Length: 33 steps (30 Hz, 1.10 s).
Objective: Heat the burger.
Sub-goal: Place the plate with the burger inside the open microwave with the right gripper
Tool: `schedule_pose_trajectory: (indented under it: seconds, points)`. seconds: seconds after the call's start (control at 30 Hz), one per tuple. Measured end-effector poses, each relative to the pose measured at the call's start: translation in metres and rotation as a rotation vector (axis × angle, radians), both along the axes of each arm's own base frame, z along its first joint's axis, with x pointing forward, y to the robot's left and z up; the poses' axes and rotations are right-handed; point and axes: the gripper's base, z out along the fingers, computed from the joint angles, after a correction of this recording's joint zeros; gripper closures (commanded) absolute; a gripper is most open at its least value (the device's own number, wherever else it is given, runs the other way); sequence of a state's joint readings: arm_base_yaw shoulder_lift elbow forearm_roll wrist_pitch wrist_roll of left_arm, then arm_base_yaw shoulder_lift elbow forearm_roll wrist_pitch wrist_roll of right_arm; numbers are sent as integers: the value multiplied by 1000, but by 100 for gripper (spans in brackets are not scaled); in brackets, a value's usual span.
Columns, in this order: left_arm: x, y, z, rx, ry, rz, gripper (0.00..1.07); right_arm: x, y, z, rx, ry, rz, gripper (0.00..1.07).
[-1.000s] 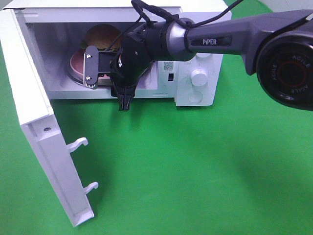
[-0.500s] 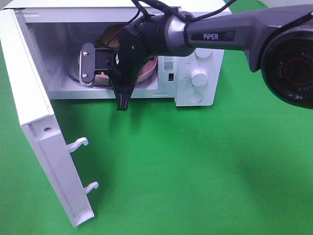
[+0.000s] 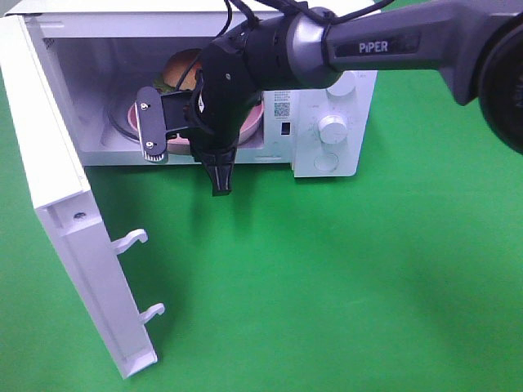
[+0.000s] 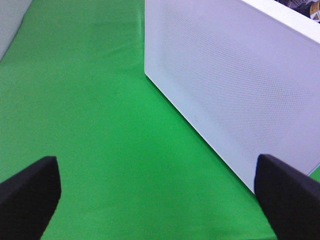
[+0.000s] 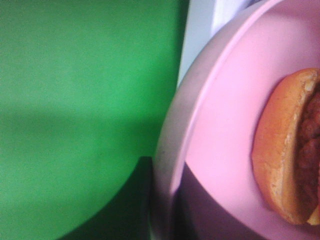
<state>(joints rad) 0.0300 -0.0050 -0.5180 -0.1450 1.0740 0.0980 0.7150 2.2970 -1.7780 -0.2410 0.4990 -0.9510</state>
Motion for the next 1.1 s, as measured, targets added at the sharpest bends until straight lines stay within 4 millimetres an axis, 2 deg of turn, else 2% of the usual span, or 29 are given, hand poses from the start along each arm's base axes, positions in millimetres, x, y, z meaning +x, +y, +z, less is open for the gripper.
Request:
schedule_pose_trajectory:
  seconds: [0.37,0.5,0.77,0.9,1.0,1.1]
  points:
    - [0,0,0,0,0,0,9,-35,-24,17,-95,-58,216,107]
    - [0,0,0,0,0,0,9,-44,-31,26,-83,-92,248,107]
    - [0,0,0,0,0,0,9,-61,-44,31,-89,-107,281,107]
    - [0,0,0,0,0,0,9,-80,-59,31,-82,-114,299,107]
    - [0,0,0,0,0,0,9,-84,-63,31,-84,-116,305,107]
    - [0,0,0,0,0,0,9,-97,-75,33,-105,-117,322,107]
